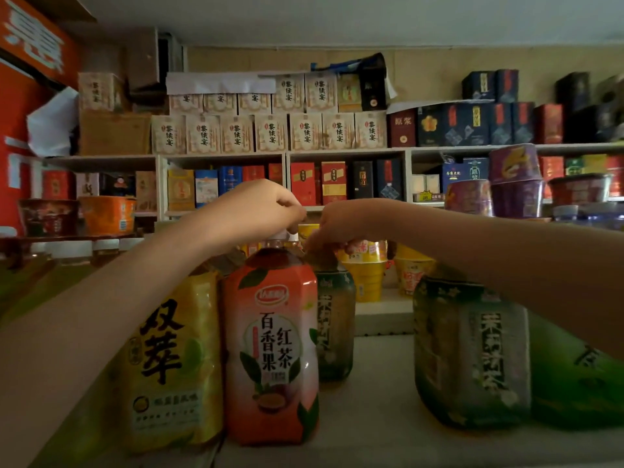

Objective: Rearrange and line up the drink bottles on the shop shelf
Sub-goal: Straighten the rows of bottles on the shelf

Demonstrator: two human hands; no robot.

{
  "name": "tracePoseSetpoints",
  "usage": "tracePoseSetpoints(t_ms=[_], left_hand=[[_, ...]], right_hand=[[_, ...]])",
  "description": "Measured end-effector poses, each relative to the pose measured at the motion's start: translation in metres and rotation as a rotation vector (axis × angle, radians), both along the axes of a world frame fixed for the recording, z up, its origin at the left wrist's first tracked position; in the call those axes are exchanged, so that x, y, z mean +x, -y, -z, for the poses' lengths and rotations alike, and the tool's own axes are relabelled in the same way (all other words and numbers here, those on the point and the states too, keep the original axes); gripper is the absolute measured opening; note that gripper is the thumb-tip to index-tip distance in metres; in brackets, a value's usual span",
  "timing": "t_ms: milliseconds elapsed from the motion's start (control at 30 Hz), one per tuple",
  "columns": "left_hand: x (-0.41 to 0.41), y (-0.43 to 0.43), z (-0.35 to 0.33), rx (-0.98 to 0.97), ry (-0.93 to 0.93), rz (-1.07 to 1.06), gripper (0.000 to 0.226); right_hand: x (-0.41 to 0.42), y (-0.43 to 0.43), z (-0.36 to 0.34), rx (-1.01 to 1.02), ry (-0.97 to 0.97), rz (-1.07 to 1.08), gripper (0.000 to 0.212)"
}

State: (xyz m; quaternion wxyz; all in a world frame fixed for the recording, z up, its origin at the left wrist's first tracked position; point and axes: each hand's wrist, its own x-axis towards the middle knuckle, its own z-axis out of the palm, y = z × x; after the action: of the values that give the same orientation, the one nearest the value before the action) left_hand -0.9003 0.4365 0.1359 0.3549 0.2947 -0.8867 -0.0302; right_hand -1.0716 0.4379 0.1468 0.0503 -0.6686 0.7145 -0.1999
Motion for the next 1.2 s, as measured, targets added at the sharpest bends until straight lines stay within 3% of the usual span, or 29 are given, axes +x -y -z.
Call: tracePoseSetpoints(t_ms=[200, 300, 400, 600, 767, 933, 1200], left_hand=[[-0.026, -0.003, -0.017, 0.089, 0.093, 0.012, 0.019], [-0.04, 0.005, -0.025, 0.032, 0.369, -0.149, 0.031], [-0.052, 0.016, -0.031, 0.115, 0.619, -0.264, 0.052], [-0.06, 0.035, -0.036, 0.273, 0.799, -0.336, 0.058], [-0.064, 0.043, -0.031, 0.287, 0.815, -0.356, 0.056], [-0.066, 0.06, -0.029, 0.181, 0.719, -0.342, 0.033], [-0.074, 0.082, -0.028, 0.136, 0.573, -0.271, 0.025]], right_hand=[[-0.031, -0.016, 0.0, -0.013, -0.158, 0.058, 0.03], [-0.042, -0.021, 0.0, -0.014, -0.206, 0.058, 0.029], [-0.044, -0.021, -0.006, 0.017, -0.24, 0.059, 0.029], [-0.049, -0.029, -0.026, 0.149, -0.053, 0.045, 0.025], [-0.056, -0.037, -0.038, 0.142, 0.004, 0.109, 0.023], [-0.071, -0.047, -0.037, 0.109, 0.021, 0.144, 0.022], [-0.112, -0.054, -0.021, 0.003, -0.136, 0.226, 0.027]])
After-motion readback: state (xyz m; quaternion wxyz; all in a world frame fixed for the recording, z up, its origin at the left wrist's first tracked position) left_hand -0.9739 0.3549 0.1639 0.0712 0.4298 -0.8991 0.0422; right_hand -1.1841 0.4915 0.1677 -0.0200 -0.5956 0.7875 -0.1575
